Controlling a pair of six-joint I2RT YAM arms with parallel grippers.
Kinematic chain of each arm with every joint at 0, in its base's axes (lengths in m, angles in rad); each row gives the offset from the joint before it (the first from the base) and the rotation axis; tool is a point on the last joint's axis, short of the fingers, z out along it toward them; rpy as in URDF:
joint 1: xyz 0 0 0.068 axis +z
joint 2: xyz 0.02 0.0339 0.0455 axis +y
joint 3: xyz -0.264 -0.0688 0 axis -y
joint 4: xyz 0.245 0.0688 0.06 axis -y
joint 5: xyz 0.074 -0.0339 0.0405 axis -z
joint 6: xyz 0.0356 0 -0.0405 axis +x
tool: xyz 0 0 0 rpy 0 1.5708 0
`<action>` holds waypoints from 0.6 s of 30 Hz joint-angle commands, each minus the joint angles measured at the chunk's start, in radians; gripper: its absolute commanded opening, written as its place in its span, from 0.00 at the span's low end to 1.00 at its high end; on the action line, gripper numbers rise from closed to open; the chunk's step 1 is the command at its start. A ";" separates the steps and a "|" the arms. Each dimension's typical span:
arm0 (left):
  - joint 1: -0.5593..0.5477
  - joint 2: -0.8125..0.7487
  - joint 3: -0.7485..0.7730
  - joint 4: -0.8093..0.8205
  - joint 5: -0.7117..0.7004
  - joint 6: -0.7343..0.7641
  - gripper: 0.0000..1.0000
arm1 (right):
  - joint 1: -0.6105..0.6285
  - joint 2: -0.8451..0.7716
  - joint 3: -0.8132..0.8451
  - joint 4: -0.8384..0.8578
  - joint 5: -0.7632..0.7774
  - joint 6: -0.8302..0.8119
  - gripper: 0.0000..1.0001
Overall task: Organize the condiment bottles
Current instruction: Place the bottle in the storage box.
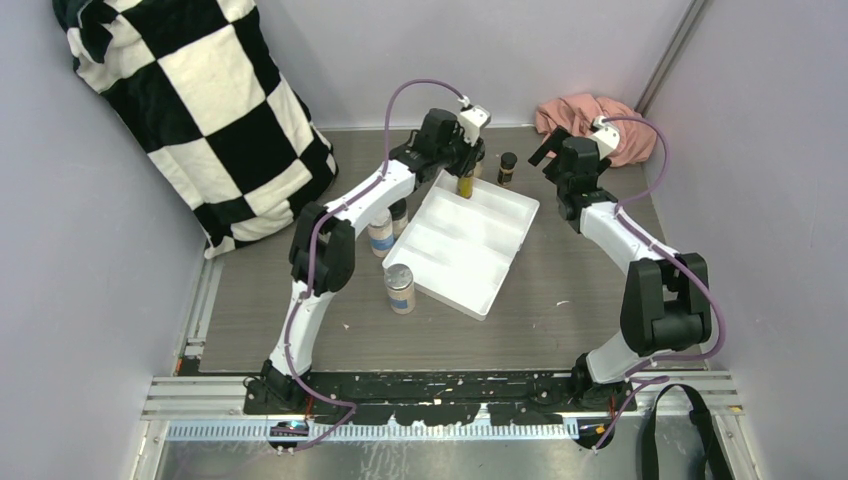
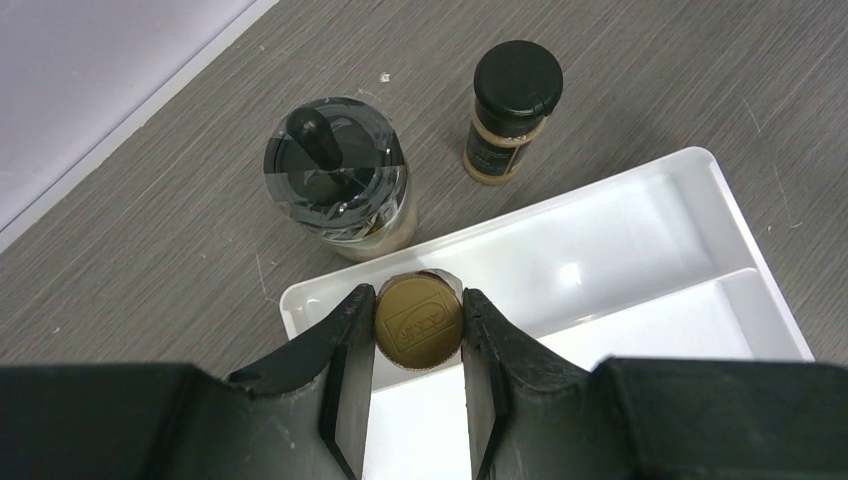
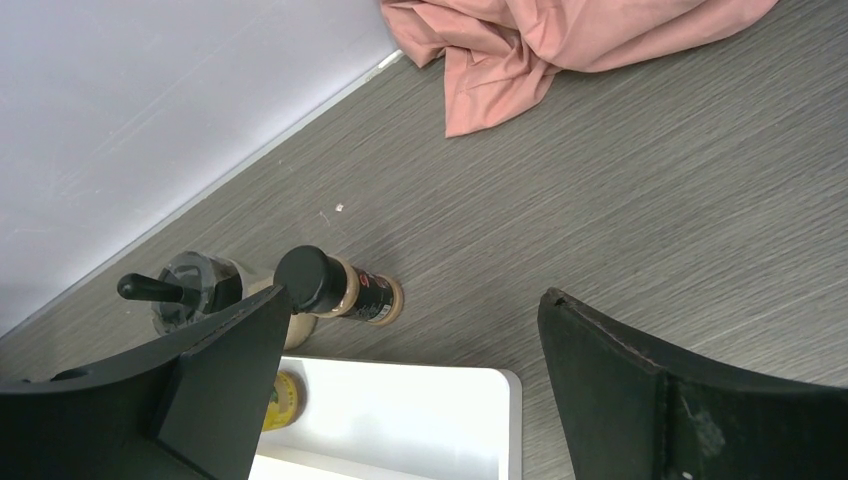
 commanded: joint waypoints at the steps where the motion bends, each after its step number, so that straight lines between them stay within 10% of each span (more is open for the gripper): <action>1: 0.004 0.001 0.081 0.080 -0.011 0.025 0.00 | -0.006 0.008 0.042 0.048 -0.001 0.007 0.99; 18: 0.004 0.010 0.085 0.048 -0.030 0.004 0.08 | -0.006 0.030 0.044 0.056 -0.010 0.017 0.99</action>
